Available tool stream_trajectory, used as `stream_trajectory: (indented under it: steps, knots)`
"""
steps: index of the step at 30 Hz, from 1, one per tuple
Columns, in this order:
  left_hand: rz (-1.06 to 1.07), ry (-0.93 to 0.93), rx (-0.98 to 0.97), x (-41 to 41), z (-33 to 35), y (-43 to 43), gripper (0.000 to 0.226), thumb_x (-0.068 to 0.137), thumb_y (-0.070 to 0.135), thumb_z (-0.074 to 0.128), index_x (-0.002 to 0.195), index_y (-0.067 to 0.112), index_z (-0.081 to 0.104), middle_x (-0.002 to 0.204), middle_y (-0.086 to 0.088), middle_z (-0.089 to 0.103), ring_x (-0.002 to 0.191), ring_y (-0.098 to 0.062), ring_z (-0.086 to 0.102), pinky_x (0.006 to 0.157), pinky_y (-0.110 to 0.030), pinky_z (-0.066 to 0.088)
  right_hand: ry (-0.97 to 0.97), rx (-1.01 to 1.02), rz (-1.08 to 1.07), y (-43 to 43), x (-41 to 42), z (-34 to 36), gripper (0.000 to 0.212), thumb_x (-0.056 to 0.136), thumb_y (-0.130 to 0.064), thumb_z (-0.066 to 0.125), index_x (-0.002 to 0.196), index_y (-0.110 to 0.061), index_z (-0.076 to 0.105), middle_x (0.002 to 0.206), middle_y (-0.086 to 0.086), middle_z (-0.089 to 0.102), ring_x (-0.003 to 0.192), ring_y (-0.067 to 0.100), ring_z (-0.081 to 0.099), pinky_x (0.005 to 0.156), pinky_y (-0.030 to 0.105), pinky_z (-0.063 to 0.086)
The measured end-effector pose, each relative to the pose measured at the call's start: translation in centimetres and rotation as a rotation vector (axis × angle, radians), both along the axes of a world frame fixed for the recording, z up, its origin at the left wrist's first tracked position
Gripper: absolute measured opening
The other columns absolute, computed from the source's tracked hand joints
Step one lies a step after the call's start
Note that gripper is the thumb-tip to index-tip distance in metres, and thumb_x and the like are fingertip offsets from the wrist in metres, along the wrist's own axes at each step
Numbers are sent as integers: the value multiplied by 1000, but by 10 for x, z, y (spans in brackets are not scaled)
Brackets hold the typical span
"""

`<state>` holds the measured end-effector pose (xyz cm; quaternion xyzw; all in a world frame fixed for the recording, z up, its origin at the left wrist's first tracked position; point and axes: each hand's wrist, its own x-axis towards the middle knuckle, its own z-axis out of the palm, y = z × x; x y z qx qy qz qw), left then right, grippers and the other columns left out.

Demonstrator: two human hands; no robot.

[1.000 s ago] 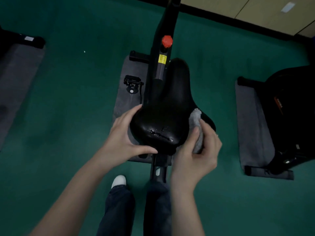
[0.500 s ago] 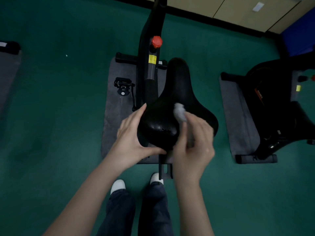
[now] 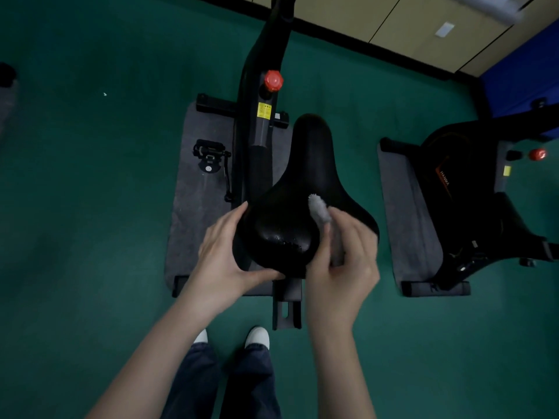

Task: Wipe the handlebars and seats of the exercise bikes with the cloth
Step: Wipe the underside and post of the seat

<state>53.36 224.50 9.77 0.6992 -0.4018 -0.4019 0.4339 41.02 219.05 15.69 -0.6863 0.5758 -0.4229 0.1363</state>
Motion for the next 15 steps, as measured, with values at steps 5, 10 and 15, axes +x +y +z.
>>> stream_trajectory:
  steps: [5, 10, 15]
  knots:
    - [7, -2, -2, 0, -2, 0, 116, 43, 76, 72, 144, 35, 31, 139, 22, 35, 136, -8, 27, 115, -41, 24, -33, 69, -66, -14, 5, 10, 19, 90, -4, 60, 105, -8, 71, 100, -1, 67, 98, 18, 63, 89, 28, 51]
    - [23, 37, 4, 0, -4, -2, 106, 49, 50, 82, 140, 41, 28, 143, 15, 35, 137, -12, 28, 115, -43, 25, 141, -7, 382, 18, 13, -3, 22, 87, 2, 61, 105, -3, 71, 108, 6, 67, 105, 21, 60, 97, 45, 44]
    - [54, 65, 22, -4, -6, 0, 114, 43, 61, 73, 145, 35, 28, 139, 27, 31, 135, -3, 25, 111, -28, 24, 269, 64, 579, -17, 17, 11, 23, 86, 5, 61, 105, -3, 71, 103, 6, 67, 98, 23, 60, 86, 41, 48]
